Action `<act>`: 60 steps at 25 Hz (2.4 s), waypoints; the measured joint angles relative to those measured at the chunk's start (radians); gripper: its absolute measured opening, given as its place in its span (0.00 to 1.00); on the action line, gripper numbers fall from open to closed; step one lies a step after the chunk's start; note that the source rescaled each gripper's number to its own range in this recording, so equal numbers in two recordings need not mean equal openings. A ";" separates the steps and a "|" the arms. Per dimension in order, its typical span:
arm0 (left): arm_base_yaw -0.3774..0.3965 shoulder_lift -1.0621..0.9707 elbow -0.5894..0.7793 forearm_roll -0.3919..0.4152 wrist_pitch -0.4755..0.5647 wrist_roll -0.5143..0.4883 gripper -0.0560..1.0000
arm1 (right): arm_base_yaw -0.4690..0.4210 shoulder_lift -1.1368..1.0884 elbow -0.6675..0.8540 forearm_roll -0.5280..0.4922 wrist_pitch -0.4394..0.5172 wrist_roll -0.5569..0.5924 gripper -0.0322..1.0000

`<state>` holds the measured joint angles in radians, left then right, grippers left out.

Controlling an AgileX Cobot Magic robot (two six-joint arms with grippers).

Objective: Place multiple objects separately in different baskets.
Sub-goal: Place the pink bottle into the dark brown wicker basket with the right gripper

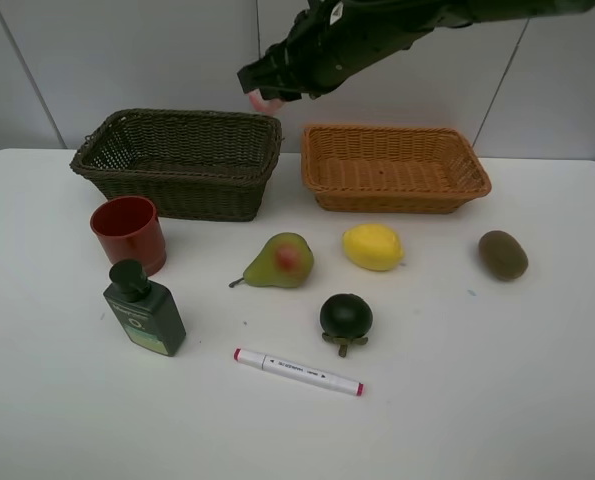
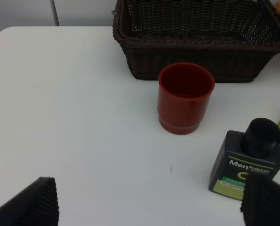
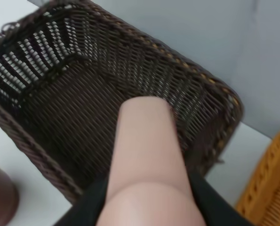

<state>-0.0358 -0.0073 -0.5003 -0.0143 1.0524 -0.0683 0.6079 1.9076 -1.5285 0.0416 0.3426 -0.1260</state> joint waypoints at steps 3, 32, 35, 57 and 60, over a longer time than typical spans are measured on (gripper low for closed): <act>0.000 0.000 0.000 0.000 0.000 0.000 1.00 | 0.014 0.067 -0.089 0.003 0.014 0.000 0.25; 0.000 0.000 0.000 0.000 0.000 0.000 1.00 | 0.033 0.399 -0.277 0.041 -0.049 0.000 0.25; 0.000 0.000 0.000 0.000 0.000 0.000 1.00 | 0.034 0.414 -0.278 0.041 -0.054 0.000 0.25; 0.000 0.000 0.000 0.000 0.000 0.000 1.00 | 0.034 0.426 -0.278 0.044 -0.083 0.000 0.25; 0.000 0.000 0.000 0.000 0.000 0.000 1.00 | 0.034 0.426 -0.278 0.044 -0.083 0.000 0.25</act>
<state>-0.0358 -0.0073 -0.5003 -0.0143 1.0524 -0.0683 0.6417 2.3332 -1.8066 0.0858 0.2600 -0.1260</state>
